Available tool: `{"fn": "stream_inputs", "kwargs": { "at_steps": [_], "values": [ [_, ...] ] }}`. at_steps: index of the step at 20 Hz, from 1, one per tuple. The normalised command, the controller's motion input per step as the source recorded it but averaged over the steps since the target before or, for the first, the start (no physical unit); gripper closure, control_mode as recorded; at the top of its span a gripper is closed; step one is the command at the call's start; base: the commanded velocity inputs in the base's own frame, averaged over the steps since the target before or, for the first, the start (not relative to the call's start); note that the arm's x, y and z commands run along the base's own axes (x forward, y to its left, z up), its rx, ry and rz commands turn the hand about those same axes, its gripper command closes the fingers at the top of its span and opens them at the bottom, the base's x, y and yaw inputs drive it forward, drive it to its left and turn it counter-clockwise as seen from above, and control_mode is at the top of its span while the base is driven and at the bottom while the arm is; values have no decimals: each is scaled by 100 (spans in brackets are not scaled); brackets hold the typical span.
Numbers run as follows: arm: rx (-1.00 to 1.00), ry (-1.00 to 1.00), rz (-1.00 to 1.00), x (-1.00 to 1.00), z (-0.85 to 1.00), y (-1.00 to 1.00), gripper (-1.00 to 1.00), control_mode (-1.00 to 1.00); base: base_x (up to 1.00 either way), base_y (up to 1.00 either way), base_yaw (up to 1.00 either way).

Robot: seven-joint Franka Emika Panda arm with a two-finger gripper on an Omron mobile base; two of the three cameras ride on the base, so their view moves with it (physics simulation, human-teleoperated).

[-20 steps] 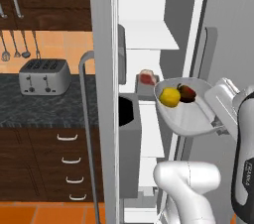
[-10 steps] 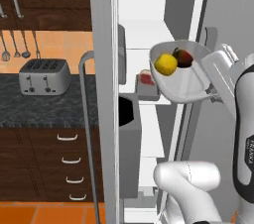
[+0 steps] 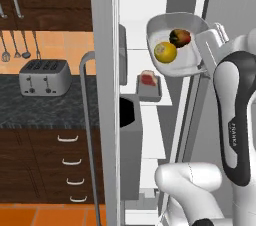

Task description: Take the meat container that has the steak and place it on the second highest rack of the freezer. Then take the vegetable container that has the lemon and bell pepper and place it on the highest rack of the freezer.

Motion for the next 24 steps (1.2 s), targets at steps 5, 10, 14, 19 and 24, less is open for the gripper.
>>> {"fn": "stream_inputs", "kwargs": {
  "at_steps": [5, 10, 14, 19, 24],
  "values": [
    [18, 11, -10, 54, 0, -1, 100, -100, 0, 0, 0],
    [20, 24, -3, 54, 20, -2, 100, -100, 0, 0, 0],
    [-3, 11, 0, 47, 39, 0, 100, -100, 0, 0, 0],
    [-10, 1, 0, 48, 3, 0, 100, -100, 0, 0, 0],
    [-7, 4, -2, 27, -20, 4, 100, -100, 0, 0, 0]
  ]
}}
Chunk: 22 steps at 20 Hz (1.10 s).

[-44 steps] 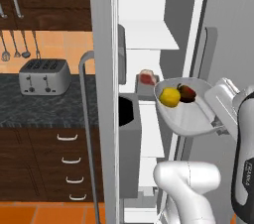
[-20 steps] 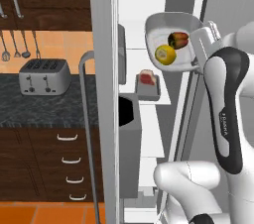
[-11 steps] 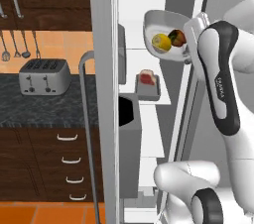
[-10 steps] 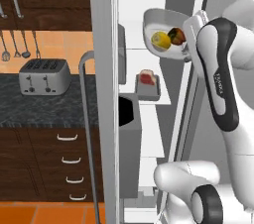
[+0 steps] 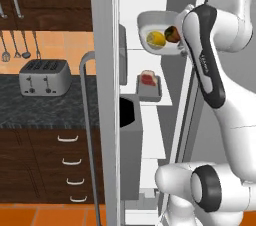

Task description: Take the meat container that has the steak and place it on the second highest rack of the freezer. Then take the vegetable container that has the lemon and bell pepper and place it on the highest rack of the freezer.

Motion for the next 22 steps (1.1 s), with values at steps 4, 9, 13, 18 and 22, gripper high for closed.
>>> {"fn": "stream_inputs", "kwargs": {
  "at_steps": [4, 9, 13, 18, 22],
  "values": [
    [-1, 3, -3, 50, 0, 0, 100, -100, 0, 0, 0],
    [0, 6, -9, 71, -23, 5, 100, -100, 0, 0, 0],
    [-2, 0, -7, 51, -28, 13, 100, -100, 0, 0, 0],
    [0, 0, 0, 54, -1, 3, 100, -100, 0, 0, 0],
    [0, 9, 0, 66, -7, 0, 100, -100, 0, 0, 0]
  ]
}}
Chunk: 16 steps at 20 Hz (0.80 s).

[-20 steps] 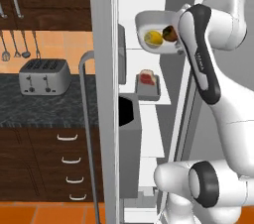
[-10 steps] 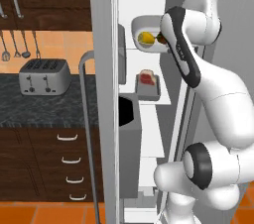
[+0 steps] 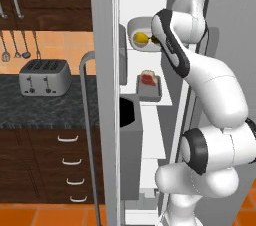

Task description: Take the meat container that has the steak and place it on the second highest rack of the freezer. Then take the vegetable container that has the lemon and bell pepper and place it on the highest rack of the freezer.

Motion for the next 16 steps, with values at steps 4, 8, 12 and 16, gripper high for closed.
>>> {"fn": "stream_inputs", "kwargs": {
  "at_steps": [4, 8, 12, 16],
  "values": [
    [0, 14, 0, 48, -28, 0, 100, -100, 0, 0, 0],
    [0, 6, 0, 59, -5, 0, 100, -100, 0, 0, 0],
    [0, 3, -1, 69, -1, 0, 100, -100, 0, 0, 0],
    [0, 5, -4, 67, -3, -1, 100, -100, 0, 0, 0]
  ]
}}
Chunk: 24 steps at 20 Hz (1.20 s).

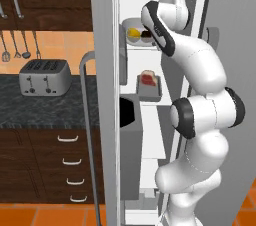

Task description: Take the meat container that has the steak and place it on the second highest rack of the freezer. Then take the vegetable container that has the lemon and bell pepper and place it on the highest rack of the freezer.

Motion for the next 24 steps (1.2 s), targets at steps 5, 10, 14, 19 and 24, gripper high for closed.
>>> {"fn": "stream_inputs", "kwargs": {
  "at_steps": [5, 10, 14, 19, 24],
  "values": [
    [0, 3, -3, 27, -19, -4, 100, -100, 0, 0, 0],
    [-2, 0, -5, 0, -32, 5, -100, -100, 0, 0, 0],
    [0, 0, -7, 0, -13, 4, -100, -100, 0, 0, 0],
    [0, -2, -1, 0, 0, 0, -100, -100, 0, 0, 0],
    [-1, -17, 0, -1, 0, 0, -100, -100, 0, 0, 0]
  ]
}}
